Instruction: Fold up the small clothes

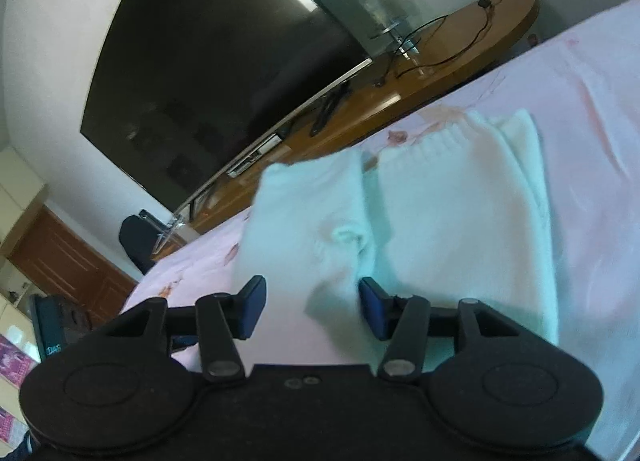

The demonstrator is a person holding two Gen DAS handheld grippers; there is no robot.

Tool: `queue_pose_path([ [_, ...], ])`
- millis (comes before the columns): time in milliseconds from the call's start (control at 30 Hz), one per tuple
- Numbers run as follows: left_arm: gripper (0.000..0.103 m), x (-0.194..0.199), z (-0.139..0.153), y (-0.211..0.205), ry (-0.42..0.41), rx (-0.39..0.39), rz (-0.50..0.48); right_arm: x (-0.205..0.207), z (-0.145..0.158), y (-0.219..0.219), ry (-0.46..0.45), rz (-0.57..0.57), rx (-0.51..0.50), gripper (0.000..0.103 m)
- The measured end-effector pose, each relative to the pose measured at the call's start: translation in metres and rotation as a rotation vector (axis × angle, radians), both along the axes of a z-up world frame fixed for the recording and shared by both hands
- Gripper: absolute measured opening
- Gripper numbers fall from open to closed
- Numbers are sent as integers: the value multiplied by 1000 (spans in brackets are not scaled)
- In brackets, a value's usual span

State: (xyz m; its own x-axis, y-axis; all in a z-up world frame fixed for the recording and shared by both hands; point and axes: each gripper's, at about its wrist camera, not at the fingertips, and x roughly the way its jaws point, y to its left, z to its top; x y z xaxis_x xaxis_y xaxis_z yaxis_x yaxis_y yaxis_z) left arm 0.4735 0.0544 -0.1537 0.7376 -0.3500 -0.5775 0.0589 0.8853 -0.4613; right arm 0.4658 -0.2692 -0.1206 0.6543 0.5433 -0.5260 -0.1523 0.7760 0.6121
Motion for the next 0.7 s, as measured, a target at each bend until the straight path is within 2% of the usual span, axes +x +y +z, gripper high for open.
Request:
queue_pose_path([
  [67,73,11,-4,-3,-1,24,-10,14,-4,1,29,33,32,52],
  [133,73,15,-4,-4,-1,40,-21,20,-6,8,39,58,20,51],
  [200,73,15,-1,-4,1,42,-26,22,-6,17,31,62,-34,34],
  [233,73,15,2,-5,-3,46,-22,19,-6,20,31,68,-68,14],
  [333,73,13,13,-13,-46,70,-32,2,9,31,-67,41,-154,12],
  [400,73,13,20,-23,-61,82,-67,-15,25,29,-128,9,-150,11],
  [500,73,14,27,-43,-65,136,-132,-51,46,14,-159,-53,-186,11],
  [567,73,19,23,-58,-23,191,-178,-67,43,2,-131,-108,-229,11],
  [633,73,22,16,-67,-1,189,-196,-65,17,-19,-11,-170,-244,11],
  [667,73,22,16,-68,-4,182,-188,-61,3,-30,36,-181,-200,11],
  [700,73,22,16,-68,-2,179,-186,-62,-3,-38,31,-185,-134,11],
])
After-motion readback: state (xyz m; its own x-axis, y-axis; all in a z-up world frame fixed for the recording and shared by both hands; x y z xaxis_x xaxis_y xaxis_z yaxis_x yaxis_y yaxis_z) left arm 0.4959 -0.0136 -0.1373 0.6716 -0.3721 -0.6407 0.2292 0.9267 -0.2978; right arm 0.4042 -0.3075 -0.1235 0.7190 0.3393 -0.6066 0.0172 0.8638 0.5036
